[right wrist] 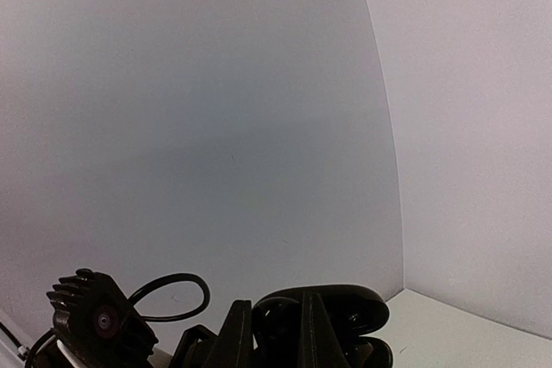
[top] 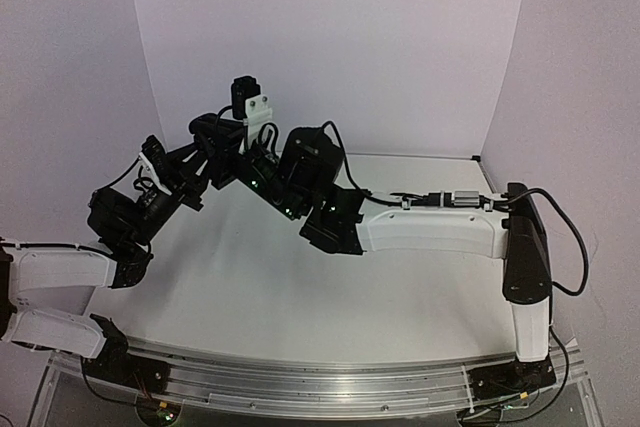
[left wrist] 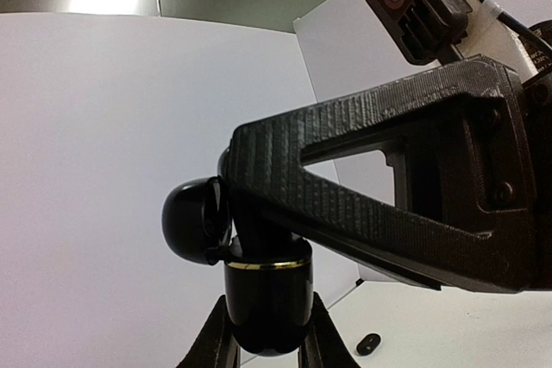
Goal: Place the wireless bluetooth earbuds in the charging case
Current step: Insert the left earbud into the left side groove of the charging case.
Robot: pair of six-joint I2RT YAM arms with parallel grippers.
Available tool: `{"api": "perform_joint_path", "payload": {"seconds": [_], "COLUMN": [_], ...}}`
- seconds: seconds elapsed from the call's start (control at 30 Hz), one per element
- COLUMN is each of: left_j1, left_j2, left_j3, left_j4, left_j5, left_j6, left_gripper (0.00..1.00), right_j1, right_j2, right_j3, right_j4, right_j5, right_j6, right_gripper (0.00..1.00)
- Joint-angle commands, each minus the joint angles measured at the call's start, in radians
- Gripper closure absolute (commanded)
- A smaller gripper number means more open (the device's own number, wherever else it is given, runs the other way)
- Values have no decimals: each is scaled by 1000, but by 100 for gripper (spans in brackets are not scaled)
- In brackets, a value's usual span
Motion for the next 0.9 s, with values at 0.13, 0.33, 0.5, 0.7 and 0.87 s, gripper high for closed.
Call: {"api": "perform_joint_path", "payload": {"seconds": [0.13,0.33,0.5,0.7,0.87], "left_j1": [-4,-4,-1,7,8], "left_j2": [-13,-26,-35,-45,-48], "left_j3": [20,19,26,27,23], "left_j4": [90,88,75,65,63], "left_j5": [8,6,-4,-9,-3], "left_j6": [-18,-51,-86,-120,-128], "left_gripper": [100,100,100,100,100], "right_j1": [3,2,2,3,2], "right_j2": [16,26,25,9,7], "right_j3": [28,18,2,-22,-40], "right_j4": [1,13,22,27,31], "right_j5": [11,-17,-30,-36,-42], "right_j6": [-9,-39,-80,-107,-118], "right_gripper": [100,100,100,97,96]}}
